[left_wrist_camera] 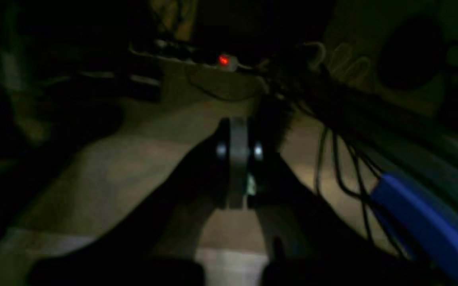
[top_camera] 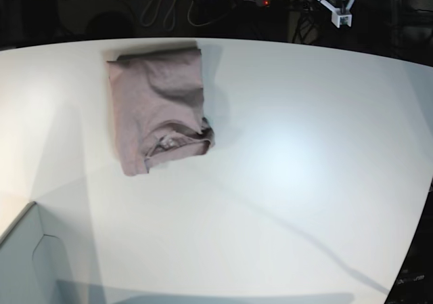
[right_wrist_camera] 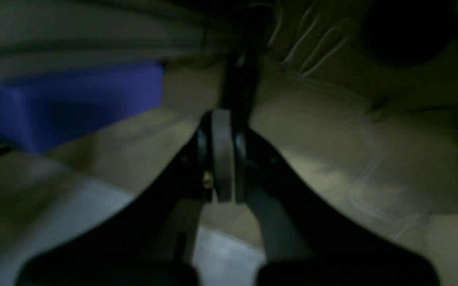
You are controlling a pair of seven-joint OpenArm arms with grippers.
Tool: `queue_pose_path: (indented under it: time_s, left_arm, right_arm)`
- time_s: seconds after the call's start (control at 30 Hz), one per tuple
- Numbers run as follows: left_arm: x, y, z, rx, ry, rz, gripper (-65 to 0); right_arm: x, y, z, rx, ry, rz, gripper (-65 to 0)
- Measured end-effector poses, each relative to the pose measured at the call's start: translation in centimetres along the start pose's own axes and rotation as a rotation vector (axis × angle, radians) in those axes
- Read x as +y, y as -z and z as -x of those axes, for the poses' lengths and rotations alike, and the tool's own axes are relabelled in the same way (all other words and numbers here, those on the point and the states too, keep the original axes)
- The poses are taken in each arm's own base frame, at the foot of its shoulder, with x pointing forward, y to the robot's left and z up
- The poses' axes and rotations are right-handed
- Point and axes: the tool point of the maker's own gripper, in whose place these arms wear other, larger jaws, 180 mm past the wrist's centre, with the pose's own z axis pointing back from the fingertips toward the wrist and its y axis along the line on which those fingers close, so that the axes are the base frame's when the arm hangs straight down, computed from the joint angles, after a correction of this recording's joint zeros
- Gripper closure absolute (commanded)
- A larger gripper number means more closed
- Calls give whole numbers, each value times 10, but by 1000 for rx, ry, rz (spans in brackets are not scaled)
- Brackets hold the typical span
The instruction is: Layout the t-shirt on the table in an organized manner, then fold the t-shirt properly
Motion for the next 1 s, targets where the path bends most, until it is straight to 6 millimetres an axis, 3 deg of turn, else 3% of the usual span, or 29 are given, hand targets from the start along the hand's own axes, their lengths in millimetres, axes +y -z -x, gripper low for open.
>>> queue_pose_path:
  time_s: [0.17,0.33,0.43,0.53,0.7,0.8,0.9,1.0]
  left_arm:
    - [4,36,40,50,-49,12,0]
    - [7,65,51,82,-72,11,0]
    - [1,69,51,74,-103,18,0]
    - [4,70,55,92,-73,-24,0]
    - [20,74,39,90,66,-129,0]
    - [4,79,29,61,76,-102,0]
    - [-17,82,37,86,72,-66,0]
    - [-18,82,39,92,73,-68,0]
  right_arm:
    - [10,40,21,0,148,-85,0]
    - [-29,58,36,-51,179,151,0]
    - [-44,59,54,-16,86,282,0]
    - [-68,52,58,2,-30,473,0]
    - [-132,14,26,-11,-266,866,0]
    - [-140,6,21,-16,-334,901,0]
    - [-135,8,30,12,-315,895,0]
    - [-133,11,27,11,-314,891,0]
